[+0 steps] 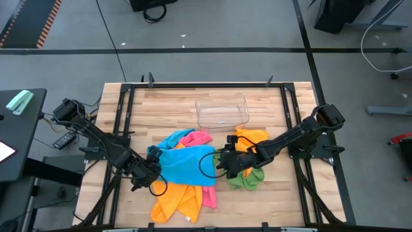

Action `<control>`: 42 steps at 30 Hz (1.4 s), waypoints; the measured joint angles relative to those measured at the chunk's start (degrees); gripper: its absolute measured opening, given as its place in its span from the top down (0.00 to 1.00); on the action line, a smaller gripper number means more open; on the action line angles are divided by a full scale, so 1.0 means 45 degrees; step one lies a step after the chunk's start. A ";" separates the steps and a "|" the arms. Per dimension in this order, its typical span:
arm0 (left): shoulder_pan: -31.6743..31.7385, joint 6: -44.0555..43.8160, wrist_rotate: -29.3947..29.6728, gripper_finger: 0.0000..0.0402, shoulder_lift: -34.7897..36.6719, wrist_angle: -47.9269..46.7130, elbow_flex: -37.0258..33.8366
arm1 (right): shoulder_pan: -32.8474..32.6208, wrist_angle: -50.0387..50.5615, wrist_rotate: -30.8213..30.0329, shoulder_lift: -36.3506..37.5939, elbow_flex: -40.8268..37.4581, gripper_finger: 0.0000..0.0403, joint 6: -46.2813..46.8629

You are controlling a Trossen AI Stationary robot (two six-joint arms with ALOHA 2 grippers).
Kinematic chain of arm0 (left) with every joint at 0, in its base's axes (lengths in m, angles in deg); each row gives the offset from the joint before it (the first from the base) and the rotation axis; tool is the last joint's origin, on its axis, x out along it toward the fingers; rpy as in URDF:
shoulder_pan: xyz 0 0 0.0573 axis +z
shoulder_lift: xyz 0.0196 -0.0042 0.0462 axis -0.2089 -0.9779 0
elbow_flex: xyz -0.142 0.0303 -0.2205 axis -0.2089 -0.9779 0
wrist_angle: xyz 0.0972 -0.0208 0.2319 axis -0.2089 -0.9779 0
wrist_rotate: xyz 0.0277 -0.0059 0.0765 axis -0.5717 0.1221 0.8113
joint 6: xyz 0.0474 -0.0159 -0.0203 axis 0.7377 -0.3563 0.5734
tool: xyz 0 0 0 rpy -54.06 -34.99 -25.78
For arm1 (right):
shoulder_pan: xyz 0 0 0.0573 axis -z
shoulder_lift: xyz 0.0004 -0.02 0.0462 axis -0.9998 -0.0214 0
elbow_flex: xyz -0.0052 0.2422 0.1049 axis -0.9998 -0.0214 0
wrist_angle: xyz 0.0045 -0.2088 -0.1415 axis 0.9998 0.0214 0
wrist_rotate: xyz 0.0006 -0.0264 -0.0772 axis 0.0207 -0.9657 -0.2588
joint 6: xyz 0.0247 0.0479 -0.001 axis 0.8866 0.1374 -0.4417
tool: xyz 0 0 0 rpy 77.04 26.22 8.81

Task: Fold microfiber towels
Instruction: Fold the bottom blue microfiber cloth

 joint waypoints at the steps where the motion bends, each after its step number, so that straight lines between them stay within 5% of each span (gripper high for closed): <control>1: 0.0005 0.0005 0.0117 0.47 0.0000 -0.0007 0.0127 | 0.0096 -0.0429 -0.0093 -0.0003 -0.0242 0.53 -0.0373; 15: 0.0100 -0.1330 -0.0113 0.53 -0.0019 -0.0833 0.0379 | 0.1402 -0.3819 0.0326 -0.0003 -0.2145 0.53 -0.2022; 27: 0.0068 -0.2010 -0.0720 0.28 -0.0034 -0.2464 0.0557 | 0.1598 -0.4260 0.0957 -0.0262 -0.2155 0.53 -0.2396; 42: 0.0063 -0.2339 0.0653 0.41 -0.0024 -0.3401 0.2041 | 0.1628 -0.5222 0.1139 -0.0794 -0.2121 0.57 -0.2887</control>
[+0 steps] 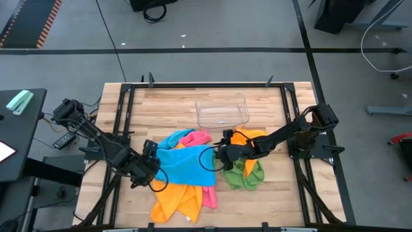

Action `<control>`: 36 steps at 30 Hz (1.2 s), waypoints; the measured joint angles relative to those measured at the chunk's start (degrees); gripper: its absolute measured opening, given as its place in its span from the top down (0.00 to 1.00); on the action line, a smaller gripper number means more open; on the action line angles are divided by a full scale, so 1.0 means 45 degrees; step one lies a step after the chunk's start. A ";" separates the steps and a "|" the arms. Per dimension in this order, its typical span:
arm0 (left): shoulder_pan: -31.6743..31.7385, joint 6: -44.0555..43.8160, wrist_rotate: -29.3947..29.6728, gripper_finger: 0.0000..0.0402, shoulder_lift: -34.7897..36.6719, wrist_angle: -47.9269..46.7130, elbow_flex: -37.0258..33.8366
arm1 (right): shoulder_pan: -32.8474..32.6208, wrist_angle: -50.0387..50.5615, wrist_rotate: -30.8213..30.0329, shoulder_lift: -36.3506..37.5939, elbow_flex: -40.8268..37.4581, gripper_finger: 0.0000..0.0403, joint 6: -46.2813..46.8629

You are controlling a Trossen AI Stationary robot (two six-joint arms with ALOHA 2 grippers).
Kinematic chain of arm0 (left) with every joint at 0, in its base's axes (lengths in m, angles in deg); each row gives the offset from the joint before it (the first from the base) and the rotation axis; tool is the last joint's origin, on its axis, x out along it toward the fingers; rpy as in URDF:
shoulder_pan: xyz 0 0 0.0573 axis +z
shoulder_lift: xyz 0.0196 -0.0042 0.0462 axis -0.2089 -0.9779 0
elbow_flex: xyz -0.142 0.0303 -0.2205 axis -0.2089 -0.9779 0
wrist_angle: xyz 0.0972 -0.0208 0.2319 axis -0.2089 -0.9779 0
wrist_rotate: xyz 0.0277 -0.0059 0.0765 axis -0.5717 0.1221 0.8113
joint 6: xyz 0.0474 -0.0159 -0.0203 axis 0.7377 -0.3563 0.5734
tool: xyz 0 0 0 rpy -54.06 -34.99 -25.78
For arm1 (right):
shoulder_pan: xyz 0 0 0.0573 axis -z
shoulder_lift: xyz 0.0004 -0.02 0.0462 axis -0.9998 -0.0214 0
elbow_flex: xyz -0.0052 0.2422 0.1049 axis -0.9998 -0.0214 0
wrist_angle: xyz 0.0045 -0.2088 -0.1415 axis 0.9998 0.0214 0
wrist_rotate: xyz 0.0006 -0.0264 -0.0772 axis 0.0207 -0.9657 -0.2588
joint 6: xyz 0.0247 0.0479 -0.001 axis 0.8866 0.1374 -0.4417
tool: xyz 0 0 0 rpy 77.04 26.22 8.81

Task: Fold microfiber towels
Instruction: Fold the bottom blue microfiber cloth

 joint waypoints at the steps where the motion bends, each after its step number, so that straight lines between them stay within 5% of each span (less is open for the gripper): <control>1: 0.0000 0.0005 0.0000 0.42 0.0000 -0.0011 -0.0001 | -0.0005 -0.0017 0.0049 0.0000 0.0000 0.59 0.0000; 18: -0.0096 -0.0999 -0.0157 0.53 0.0000 0.0064 -0.0006 | 0.0244 -0.0350 0.0709 0.0047 0.0000 0.97 0.0993; 36: -0.1137 -0.2011 0.0452 0.56 0.0000 0.0063 -0.0025 | 0.1119 0.2029 0.0642 0.1243 0.0015 0.99 0.4645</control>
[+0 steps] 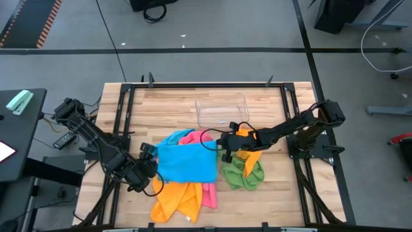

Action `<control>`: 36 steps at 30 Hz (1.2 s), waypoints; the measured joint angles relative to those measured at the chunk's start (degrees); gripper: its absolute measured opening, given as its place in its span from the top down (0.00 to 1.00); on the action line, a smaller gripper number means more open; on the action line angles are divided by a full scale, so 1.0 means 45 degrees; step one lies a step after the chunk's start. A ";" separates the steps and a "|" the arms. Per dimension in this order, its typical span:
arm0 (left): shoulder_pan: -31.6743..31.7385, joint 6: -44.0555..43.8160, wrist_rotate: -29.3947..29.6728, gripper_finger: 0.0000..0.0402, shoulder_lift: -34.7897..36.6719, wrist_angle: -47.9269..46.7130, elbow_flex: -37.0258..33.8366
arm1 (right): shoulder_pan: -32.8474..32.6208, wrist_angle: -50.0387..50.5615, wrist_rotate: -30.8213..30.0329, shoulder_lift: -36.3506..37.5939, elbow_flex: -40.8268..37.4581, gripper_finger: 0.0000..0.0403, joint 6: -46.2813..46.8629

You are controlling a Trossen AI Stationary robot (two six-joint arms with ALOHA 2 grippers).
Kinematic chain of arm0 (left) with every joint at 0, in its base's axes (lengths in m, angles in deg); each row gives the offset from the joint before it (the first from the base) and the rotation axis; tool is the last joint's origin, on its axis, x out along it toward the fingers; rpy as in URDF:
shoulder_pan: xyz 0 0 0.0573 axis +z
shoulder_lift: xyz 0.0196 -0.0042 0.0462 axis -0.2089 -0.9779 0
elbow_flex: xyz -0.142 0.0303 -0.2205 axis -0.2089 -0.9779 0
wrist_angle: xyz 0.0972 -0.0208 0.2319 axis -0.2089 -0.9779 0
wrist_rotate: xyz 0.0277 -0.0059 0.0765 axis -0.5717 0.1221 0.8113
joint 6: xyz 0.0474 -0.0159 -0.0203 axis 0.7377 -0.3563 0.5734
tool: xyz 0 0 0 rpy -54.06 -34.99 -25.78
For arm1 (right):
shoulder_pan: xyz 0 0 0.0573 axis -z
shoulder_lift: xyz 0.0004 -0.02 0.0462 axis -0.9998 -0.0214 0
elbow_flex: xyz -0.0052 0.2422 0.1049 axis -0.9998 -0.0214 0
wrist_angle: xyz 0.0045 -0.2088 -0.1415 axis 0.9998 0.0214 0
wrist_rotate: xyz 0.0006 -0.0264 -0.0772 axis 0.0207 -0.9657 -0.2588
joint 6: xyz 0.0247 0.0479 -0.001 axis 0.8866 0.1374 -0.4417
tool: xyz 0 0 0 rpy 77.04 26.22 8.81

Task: Fold microfiber towels
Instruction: Fold the bottom blue microfiber cloth

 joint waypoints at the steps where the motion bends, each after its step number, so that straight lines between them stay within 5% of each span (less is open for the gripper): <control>1: 0.0000 0.0000 0.0001 0.56 0.0000 -0.0006 0.0000 | 0.0013 0.0076 0.0029 0.0000 0.0000 0.99 0.0132; 11: 0.0024 -0.0321 0.1087 0.56 0.0000 0.0014 0.0000 | 0.0013 0.0355 0.0408 0.0000 0.0000 0.95 0.0382; 16: 0.0045 -0.0321 0.2512 0.53 0.0000 -0.0007 0.0000 | 0.0013 0.0498 0.1068 0.0002 0.0000 0.84 0.0462; 25: 0.0782 -0.0437 0.2518 0.50 -0.0123 0.0100 -0.0005 | -0.0136 0.3465 0.1427 0.1276 0.1094 0.67 0.0863; 36: 0.0189 0.2381 0.1322 0.56 -0.0751 0.3566 -0.0013 | -0.1653 -0.0871 0.1674 -0.0051 0.1165 0.66 -0.0221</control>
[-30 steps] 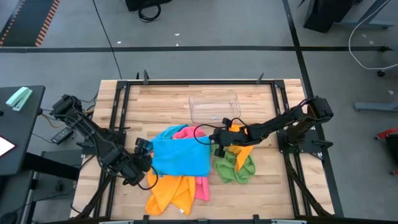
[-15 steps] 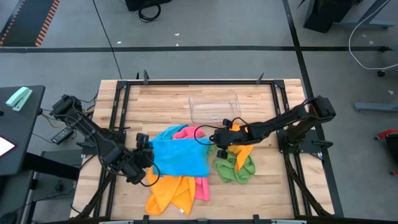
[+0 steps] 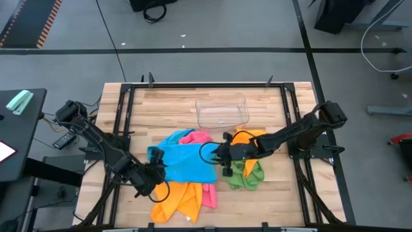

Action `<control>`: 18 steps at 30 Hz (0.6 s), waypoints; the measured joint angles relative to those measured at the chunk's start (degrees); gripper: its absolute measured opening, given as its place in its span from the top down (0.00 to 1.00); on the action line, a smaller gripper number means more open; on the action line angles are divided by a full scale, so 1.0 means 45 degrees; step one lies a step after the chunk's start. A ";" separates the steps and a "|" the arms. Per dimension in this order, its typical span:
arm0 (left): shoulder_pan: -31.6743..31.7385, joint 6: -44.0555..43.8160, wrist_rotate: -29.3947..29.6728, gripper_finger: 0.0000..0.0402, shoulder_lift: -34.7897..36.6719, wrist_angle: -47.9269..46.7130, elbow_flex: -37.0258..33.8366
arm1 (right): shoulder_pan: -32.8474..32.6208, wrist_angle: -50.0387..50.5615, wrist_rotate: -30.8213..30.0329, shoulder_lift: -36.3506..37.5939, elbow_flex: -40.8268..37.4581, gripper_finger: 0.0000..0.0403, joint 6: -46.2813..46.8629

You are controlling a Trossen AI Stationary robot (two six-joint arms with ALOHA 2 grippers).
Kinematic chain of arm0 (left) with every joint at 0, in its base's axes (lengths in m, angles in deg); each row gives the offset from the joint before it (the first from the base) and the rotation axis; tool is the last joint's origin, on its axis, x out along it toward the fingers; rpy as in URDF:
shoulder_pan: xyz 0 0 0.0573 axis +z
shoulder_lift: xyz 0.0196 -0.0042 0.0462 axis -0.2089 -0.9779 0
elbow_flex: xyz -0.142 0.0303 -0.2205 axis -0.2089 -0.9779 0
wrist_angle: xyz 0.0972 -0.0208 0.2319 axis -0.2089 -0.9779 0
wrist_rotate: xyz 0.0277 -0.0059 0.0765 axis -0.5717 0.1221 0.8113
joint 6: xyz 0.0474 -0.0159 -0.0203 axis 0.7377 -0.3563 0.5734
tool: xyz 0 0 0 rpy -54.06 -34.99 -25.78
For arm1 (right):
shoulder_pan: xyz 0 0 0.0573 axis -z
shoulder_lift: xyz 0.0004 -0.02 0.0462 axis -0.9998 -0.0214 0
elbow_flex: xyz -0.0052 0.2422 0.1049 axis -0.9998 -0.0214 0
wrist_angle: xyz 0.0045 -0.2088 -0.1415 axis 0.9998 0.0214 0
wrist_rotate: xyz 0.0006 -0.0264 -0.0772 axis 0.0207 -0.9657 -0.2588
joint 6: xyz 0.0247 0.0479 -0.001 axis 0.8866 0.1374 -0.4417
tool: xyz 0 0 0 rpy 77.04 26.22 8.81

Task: Fold microfiber towels
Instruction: Fold the bottom blue microfiber cloth

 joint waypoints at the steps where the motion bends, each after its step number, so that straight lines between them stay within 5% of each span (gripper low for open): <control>1: -0.0071 -0.0005 0.0033 0.55 -0.0066 0.0104 0.0000 | -0.0076 -0.0400 0.0000 -0.0267 -0.0009 0.66 0.0097; 10: -0.0170 0.0661 -0.0319 0.48 -0.1431 0.0092 0.0003 | -0.0443 -0.1071 -0.0005 -0.1469 0.0866 0.66 -0.0018; 18: -0.1045 0.2056 -0.0345 0.53 -0.1502 -0.1431 0.0479 | -0.0398 -0.0215 -0.0251 -0.1494 0.1030 0.67 -0.0021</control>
